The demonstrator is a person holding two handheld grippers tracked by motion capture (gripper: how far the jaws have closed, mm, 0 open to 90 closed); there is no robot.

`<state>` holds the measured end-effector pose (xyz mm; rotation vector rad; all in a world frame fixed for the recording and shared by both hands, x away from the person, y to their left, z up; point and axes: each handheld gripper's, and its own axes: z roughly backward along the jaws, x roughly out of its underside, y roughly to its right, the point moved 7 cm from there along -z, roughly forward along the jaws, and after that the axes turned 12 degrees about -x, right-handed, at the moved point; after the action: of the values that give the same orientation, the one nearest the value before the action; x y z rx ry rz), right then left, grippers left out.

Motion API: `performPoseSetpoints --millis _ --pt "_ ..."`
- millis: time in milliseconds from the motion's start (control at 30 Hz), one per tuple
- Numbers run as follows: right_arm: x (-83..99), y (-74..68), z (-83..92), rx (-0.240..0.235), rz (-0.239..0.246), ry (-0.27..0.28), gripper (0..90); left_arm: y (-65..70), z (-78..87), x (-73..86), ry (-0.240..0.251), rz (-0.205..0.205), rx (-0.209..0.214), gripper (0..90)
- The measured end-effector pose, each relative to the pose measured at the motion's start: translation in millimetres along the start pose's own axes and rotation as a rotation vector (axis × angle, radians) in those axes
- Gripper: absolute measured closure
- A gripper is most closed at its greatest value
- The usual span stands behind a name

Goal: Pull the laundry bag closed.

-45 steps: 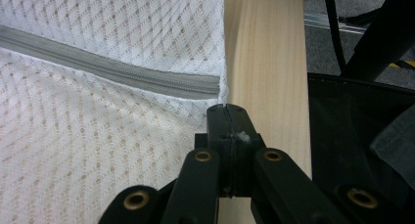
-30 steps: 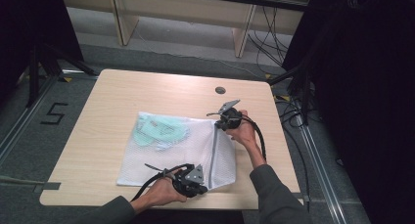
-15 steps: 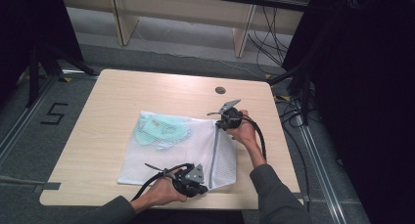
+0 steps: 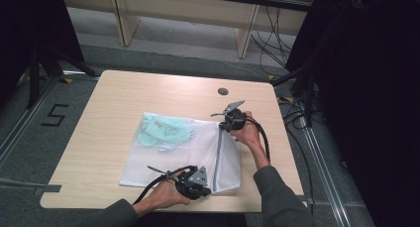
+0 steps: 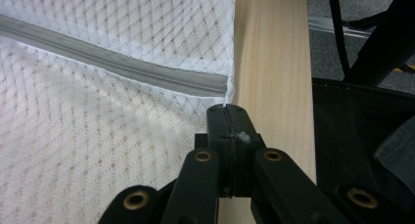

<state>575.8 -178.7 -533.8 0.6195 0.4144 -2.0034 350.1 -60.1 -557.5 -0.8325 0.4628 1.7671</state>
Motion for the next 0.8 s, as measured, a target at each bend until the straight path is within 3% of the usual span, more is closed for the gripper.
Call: performPoseSetpoints --millis 67,233,267,367,467,567,633,700,800 --pt "1.2 0.0 1.0 -0.02 -0.006 -0.013 86.2 0.9 -0.2 0.3 -0.006 0.016 0.004 89.9" --pt "1.3 -0.6 0.1 -0.015 -0.016 0.001 84.8 -1.1 1.0 -1.9 0.005 0.013 0.004 89.8" --pt "1.8 -1.1 0.0 -0.015 -0.027 -0.004 83.8 -0.5 1.4 -2.0 0.004 0.031 0.006 89.8" --pt "2.8 0.6 0.9 -0.012 -0.026 -0.001 82.6 -0.5 1.5 -2.4 0.006 0.033 0.007 89.7" --pt "2.5 1.4 2.7 -0.011 -0.038 0.011 76.2 -1.6 2.1 -3.4 0.012 0.043 0.009 88.8" --pt "1.2 1.2 4.9 -0.004 -0.047 0.024 71.3 -2.9 5.1 -6.7 0.031 0.073 0.023 81.8" --pt "1.1 -1.0 8.8 -0.031 -0.062 0.014 66.7 -4.1 8.8 -8.7 0.038 0.066 0.017 77.7" --pt "-1.6 -2.7 11.8 -0.022 -0.06 0.036 65.3 -4.6 13.7 -12.4 0.061 0.091 0.026 73.6" --pt "-6.5 -7.2 18.8 -0.031 -0.075 0.061 60.3 -8.2 21.3 -14.2 0.065 0.091 0.021 69.0"
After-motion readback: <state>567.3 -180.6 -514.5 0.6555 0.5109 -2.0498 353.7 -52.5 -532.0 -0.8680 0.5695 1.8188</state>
